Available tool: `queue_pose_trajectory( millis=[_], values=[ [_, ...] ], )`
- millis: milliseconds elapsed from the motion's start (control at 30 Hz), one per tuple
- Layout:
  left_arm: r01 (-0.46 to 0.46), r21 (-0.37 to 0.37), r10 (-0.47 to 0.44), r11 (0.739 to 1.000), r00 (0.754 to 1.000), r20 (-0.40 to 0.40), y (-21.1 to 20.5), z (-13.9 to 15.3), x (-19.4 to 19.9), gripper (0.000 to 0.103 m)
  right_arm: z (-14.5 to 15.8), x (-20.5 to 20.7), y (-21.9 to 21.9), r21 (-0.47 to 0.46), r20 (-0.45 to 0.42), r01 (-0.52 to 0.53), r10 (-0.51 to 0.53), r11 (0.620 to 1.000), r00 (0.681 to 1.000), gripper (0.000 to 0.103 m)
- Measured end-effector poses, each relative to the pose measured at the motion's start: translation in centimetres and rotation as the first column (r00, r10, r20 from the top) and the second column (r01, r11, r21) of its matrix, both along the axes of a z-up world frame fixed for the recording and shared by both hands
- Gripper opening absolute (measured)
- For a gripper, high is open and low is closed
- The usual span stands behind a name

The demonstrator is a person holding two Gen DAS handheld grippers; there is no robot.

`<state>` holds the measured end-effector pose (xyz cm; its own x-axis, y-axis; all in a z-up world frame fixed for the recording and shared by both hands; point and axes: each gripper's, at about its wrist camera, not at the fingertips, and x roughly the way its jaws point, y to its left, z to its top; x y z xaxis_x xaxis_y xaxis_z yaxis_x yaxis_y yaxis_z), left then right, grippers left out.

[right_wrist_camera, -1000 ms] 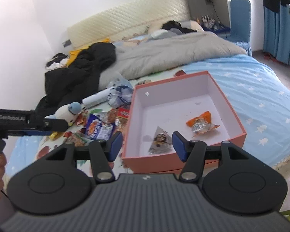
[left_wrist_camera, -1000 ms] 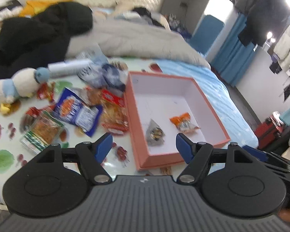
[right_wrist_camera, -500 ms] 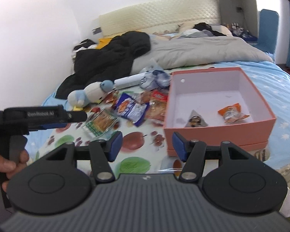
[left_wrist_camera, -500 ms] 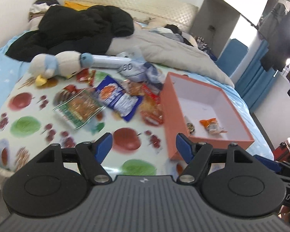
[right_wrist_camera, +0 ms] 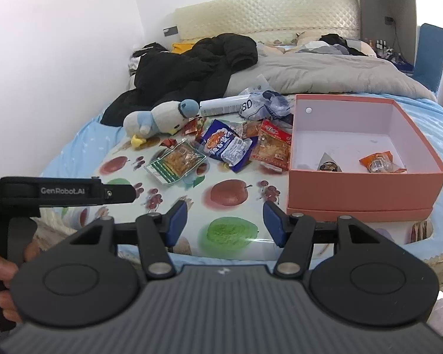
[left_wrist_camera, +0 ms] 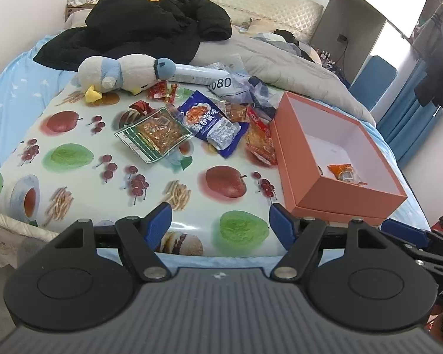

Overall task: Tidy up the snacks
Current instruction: 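Lift both tools away from the pink box, then lower both tools toward the blue bag and green-bordered spicy strip pack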

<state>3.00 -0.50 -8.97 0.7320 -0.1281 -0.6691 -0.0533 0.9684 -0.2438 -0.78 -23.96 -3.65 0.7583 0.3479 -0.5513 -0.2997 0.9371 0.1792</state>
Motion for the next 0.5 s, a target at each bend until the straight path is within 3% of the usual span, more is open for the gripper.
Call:
queue_pose_trajectory(
  millis=[233,500],
  values=[
    [0.005,0.019,-0.004,1.0,0.999,-0.032,0.7,-0.6,3.6,0.081,-0.9,2.6,0.9,-0.012,-0.015,0.006,-0.006,1.0,1.0,0.059],
    [0.017,0.022,-0.015,1.0,0.995,-0.094,2.8,-2.6,9.7,0.09,-2.3,7.3,4.0,-0.136,-0.032,-0.019,0.015,0.991,0.999,0.059]
  ],
)
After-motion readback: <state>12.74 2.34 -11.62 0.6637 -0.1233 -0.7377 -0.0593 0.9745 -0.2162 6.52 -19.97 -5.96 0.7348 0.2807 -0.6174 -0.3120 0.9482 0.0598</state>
